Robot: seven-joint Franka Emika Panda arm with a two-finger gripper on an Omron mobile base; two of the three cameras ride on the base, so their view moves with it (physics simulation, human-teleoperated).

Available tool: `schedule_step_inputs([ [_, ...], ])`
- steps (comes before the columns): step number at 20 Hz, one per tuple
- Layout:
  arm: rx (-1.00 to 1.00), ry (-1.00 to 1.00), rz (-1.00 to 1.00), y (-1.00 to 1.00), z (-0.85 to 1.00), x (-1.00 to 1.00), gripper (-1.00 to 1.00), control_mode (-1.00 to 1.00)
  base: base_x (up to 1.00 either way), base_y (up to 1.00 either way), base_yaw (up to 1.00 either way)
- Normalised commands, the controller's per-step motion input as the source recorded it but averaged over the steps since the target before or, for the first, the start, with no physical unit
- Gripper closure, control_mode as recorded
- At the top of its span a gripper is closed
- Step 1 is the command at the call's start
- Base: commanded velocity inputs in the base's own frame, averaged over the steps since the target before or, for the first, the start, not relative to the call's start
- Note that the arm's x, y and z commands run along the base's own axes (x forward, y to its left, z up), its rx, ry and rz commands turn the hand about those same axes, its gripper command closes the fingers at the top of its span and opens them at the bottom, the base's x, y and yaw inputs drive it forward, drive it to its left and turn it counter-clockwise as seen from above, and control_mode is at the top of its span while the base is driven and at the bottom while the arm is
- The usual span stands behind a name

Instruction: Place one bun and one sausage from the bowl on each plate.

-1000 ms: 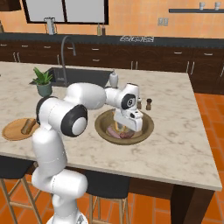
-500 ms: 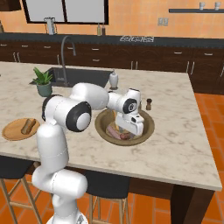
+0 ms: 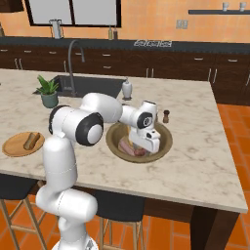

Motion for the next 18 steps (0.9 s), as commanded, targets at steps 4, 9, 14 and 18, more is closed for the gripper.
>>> schedule_step_inputs([
  [4, 0.00, 0.00, 0.00, 0.00, 0.00, 0.00, -1.00, -1.00, 0.00, 0.00, 0.00],
  [9, 0.00, 0.00, 0.00, 0.00, 0.00, 0.00, 1.00, -1.00, 0.00, 0.00, 0.00],
  [14, 0.00, 0.00, 0.00, 0.00, 0.00, 0.00, 1.00, -1.00, 0.00, 0.00, 0.00],
  [18, 0.00, 0.00, 0.01, 0.00, 0.00, 0.00, 1.00, -1.00, 0.00, 0.00, 0.00],
])
